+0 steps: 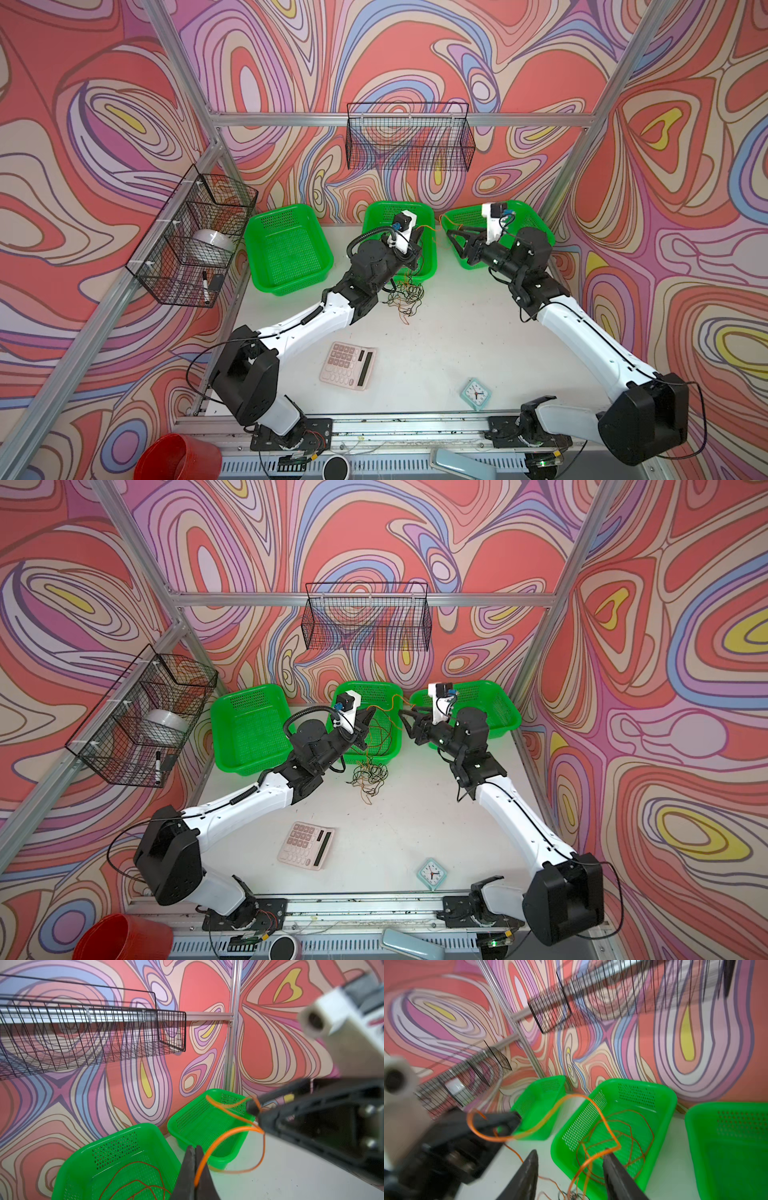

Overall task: Untangle and sort cables by color
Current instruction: Untie the cable.

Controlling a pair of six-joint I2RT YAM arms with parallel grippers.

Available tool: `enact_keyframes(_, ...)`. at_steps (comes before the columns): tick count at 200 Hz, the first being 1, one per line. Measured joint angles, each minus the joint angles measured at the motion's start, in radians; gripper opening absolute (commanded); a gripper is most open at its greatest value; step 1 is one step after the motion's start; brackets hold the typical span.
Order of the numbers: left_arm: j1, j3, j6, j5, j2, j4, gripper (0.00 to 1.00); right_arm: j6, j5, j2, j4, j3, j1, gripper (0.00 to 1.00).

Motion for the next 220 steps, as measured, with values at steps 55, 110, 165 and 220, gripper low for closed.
enact_keyframes(55, -0.029, 0.042, 0.043, -0.007, -0.025, -0.034, 0.00, -0.091, 0.023, 0.029, 0.095, -0.177, 0.000, 0.64)
enact_keyframes(110, -0.057, 0.077, 0.067, -0.005, -0.025, -0.062, 0.00, -0.078, -0.128, 0.158, 0.216, -0.182, 0.001, 0.62)
enact_keyframes(165, -0.115, 0.162, 0.122, 0.015, -0.025, -0.116, 0.00, -0.028, -0.256, 0.259, 0.277, -0.162, 0.035, 0.58)
enact_keyframes(220, -0.122, 0.230, 0.152, 0.020, -0.025, -0.159, 0.00, 0.075, -0.303, 0.280, 0.394, -0.199, 0.046, 0.61)
